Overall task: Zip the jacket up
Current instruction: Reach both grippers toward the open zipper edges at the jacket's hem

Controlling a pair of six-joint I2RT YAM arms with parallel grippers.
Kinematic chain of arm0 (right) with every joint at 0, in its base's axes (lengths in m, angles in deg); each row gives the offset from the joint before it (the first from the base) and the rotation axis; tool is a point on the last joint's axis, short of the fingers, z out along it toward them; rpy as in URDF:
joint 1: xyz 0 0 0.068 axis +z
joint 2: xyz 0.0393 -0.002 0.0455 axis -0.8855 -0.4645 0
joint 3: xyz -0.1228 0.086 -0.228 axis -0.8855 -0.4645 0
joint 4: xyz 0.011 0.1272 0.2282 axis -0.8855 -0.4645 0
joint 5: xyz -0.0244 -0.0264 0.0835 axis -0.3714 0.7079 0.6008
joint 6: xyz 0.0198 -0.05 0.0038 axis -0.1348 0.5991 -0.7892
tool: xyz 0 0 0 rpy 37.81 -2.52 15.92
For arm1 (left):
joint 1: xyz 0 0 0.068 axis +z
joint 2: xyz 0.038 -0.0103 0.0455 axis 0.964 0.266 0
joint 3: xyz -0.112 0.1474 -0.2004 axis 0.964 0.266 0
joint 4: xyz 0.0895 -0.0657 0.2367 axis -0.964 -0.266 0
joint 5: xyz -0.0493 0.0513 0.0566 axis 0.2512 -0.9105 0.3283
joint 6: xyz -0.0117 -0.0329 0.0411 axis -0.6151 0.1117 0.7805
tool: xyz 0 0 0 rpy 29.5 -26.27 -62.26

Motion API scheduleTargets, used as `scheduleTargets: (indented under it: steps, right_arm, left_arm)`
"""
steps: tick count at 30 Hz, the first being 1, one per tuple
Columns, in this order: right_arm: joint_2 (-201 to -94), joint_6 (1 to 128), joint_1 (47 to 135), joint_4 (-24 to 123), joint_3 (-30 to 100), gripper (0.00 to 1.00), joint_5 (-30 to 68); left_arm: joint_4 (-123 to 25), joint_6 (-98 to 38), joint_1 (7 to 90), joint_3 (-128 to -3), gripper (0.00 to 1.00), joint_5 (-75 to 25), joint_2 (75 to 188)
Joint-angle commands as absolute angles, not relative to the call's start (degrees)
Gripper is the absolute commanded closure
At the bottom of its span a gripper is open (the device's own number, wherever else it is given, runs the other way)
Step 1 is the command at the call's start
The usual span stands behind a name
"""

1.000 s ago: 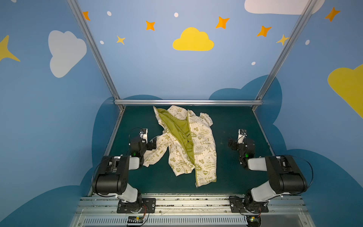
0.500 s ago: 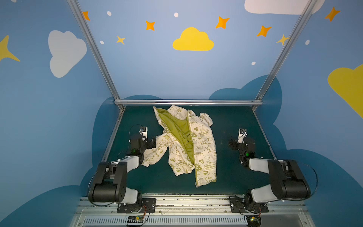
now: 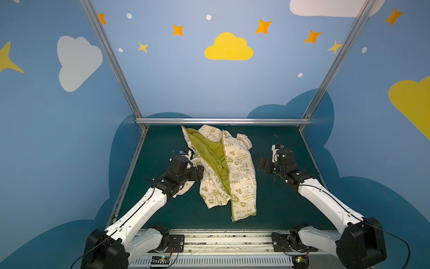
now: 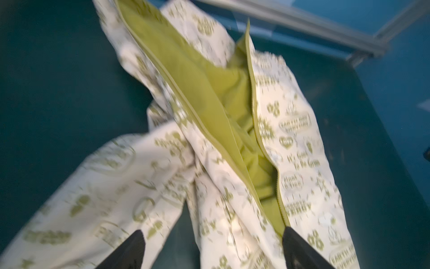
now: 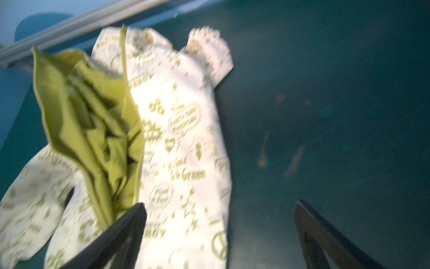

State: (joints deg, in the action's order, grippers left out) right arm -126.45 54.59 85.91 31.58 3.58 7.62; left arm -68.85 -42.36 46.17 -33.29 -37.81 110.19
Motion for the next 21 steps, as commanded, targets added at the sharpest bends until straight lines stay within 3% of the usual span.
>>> scheduleTargets:
  steps: [1, 8, 15, 18, 21]
  right_arm:
    - [-124.0, 44.5, 87.8, 23.9, 0.6, 0.01, 14.7]
    - [-122.7, 38.3, 89.3, 28.9, -5.5, 0.01, 23.7]
    - [-124.0, 36.7, 90.0, 30.0, -6.8, 0.01, 25.5]
    - [-124.0, 35.1, 90.2, 32.2, -7.9, 0.01, 27.3]
    - [-123.8, 34.0, 90.9, 34.2, -8.9, 0.01, 29.3]
  left_arm:
    - [-69.4, -55.5, 39.5, -30.1, 0.14, -35.7, 109.7]
    - [-52.8, -66.1, 28.5, -24.5, 0.20, -33.7, 116.6]
    - [-46.3, -69.1, 26.0, -25.8, 0.27, -32.6, 125.3]
    - [-42.5, -70.3, 26.1, -26.2, 0.35, -31.5, 129.0]
    - [-41.2, -70.5, 26.1, -26.7, 0.54, -32.0, 131.0]
